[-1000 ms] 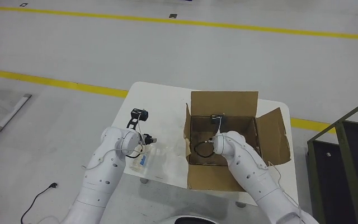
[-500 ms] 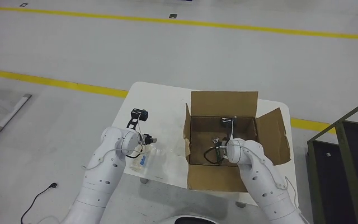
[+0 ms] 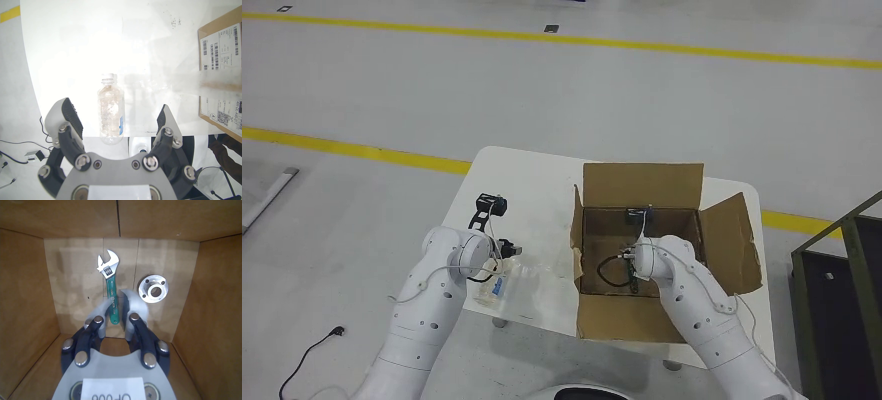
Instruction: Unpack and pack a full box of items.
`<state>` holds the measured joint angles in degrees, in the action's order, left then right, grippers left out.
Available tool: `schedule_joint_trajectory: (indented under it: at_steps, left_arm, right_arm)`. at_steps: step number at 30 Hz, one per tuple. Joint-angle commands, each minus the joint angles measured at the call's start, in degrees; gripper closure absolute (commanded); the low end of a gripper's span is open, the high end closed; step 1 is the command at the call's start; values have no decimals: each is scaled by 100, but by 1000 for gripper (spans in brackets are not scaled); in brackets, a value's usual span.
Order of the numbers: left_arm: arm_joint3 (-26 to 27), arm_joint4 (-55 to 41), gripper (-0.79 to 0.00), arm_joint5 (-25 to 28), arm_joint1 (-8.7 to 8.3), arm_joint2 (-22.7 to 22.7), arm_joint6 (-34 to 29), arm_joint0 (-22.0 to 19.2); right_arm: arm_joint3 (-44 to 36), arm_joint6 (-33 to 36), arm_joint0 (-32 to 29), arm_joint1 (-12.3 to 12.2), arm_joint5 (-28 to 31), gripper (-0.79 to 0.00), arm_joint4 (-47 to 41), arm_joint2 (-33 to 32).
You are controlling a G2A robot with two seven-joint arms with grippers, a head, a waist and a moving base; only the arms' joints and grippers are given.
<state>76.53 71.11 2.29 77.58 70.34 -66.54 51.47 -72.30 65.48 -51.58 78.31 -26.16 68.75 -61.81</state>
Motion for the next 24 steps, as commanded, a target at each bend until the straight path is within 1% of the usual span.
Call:
schedule_joint_trajectory:
  at_steps: [1, 8, 9, 11, 14, 18, 22, 24]
  left_arm:
    - [0, 0, -785, 0, 0, 0, 0, 0]
    - [0, 0, -785, 0, 0, 0, 0, 0]
    - [0, 0, -785, 0, 0, 0, 0, 0]
    - [0, 0, -785, 0, 0, 0, 0, 0]
    - [0, 0, -785, 0, 0, 0, 0, 0]
    - [0, 0, -785, 0, 0, 0, 0, 0]
    - [0, 0, -785, 0, 0, 0, 0, 0]
    - [0, 0, -785, 0, 0, 0, 0, 0]
  right_arm:
    - [0, 0, 0, 0, 1, -382, -1, 0]
    - [0, 0, 0, 0, 1, -382, -1, 0]
    - [-26, -79, -9, 0, 39, -785, -35, -21]
    - [-18, -99, 68, -5, 152, -785, -66, -93]
    - [49, 167, 306, 0, 231, -785, 41, -104]
    - [186, 892, 647, 22, 383, -785, 230, 14]
    - [390, 1678, 885, 51, 414, -785, 378, 126]
    - [506, 1770, 923, 66, 506, -785, 411, 127]
